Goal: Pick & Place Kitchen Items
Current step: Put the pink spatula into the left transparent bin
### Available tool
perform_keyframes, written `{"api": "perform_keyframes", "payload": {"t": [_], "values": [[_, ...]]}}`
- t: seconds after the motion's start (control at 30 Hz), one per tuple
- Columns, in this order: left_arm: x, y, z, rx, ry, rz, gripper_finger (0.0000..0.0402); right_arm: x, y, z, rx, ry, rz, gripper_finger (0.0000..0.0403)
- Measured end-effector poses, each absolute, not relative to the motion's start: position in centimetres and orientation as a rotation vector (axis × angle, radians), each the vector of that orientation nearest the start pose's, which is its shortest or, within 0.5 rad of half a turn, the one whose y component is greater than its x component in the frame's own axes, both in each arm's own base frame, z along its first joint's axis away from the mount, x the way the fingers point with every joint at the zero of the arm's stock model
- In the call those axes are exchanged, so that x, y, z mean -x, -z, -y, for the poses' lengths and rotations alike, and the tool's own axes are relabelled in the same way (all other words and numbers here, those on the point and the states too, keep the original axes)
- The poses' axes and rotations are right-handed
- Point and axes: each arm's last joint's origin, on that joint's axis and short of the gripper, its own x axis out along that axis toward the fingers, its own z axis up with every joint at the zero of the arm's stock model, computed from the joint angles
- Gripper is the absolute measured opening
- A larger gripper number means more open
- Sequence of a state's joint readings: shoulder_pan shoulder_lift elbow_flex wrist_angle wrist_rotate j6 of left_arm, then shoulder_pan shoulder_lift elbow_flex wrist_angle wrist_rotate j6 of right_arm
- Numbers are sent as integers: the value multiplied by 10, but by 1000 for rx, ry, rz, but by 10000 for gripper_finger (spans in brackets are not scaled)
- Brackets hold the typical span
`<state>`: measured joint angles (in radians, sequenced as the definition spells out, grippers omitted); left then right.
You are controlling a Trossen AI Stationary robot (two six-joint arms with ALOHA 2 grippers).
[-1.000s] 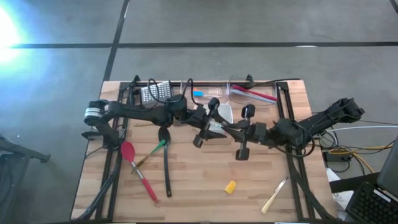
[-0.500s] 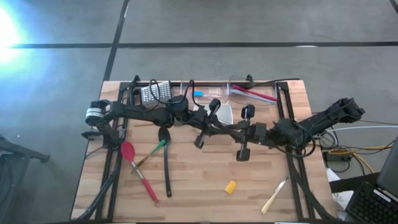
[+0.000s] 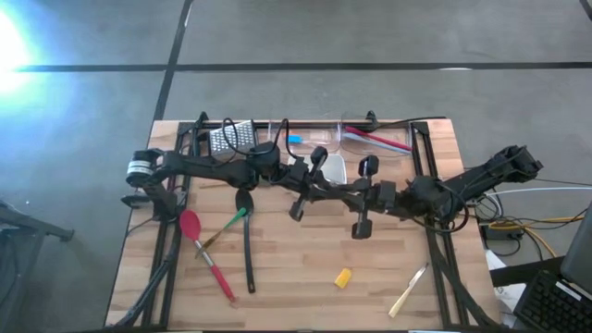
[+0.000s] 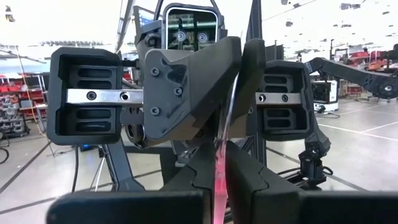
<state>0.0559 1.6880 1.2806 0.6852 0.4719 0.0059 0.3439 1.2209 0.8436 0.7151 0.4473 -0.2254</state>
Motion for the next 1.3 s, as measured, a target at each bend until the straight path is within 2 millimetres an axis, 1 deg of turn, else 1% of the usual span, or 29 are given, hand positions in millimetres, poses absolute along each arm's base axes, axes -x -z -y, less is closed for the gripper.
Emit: {"api": "perform_keyframes", "payload": {"t": [0.13, 0.27, 0.37, 0.5, 0.6, 0.7, 0.83, 0.93, 1.07, 1.23, 1.3], "values": [[-386, -353, -9, -93, 405, 249, 18, -254, -350, -78, 65, 125, 301, 32], [-379, -357, -13, -97, 394, 213, 18, -247, -353, -76, 73, 120, 276, 69], [-375, -358, -18, -88, 379, 158, 18, -239, -354, -73, 76, 114, 224, 100], [-365, -358, -28, -64, 353, 58, 18, -223, -352, -67, 55, 106, 94, 132], [-356, -355, -39, -50, 321, -54, 18, -207, -348, -61, -21, 104, -17, 146], [-347, -350, -51, -62, 229, -166, 18, -188, -343, -55, -106, 116, -129, 152], [-336, -346, -73, -125, 58, -307, 18, -166, -334, -47, -214, 151, -264, 149], [-331, -340, -94, -179, -61, -418, 18, -158, -327, -44, -246, 183, -341, 143], [-332, -334, -128, -224, -144, -535, 18, -160, -321, -44, -222, 210, -372, 135], [-340, -325, -173, -220, -209, -653, 18, -167, -314, -45, -170, 262, -399, 126], [-344, -321, -188, -227, -214, -700, 18, -169, -312, -45, -158, 279, -404, 123]]}}
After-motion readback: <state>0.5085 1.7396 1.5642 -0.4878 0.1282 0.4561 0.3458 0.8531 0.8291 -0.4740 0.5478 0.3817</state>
